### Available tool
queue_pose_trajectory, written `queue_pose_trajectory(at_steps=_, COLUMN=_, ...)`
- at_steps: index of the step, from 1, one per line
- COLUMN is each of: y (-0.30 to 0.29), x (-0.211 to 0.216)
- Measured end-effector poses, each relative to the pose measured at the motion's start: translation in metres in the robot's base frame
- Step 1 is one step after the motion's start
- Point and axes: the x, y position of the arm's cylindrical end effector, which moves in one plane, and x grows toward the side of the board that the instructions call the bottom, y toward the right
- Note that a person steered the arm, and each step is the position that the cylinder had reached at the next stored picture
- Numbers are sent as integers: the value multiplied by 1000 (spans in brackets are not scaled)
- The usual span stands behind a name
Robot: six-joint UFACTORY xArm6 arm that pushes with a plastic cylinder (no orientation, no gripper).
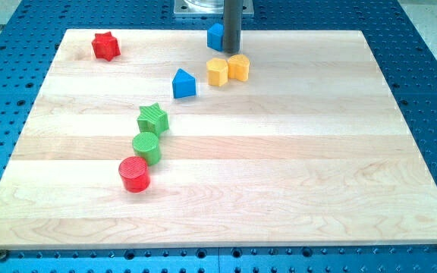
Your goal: Place the blue cube at the top center of the board
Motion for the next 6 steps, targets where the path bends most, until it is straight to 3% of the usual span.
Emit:
queue_pose_trajectory(at_steps=4, y=-6, x=-21)
queue_pose_trajectory(at_steps=5, y=39, x=-12)
queue_pose_trajectory(at_steps=6, y=29, x=-42)
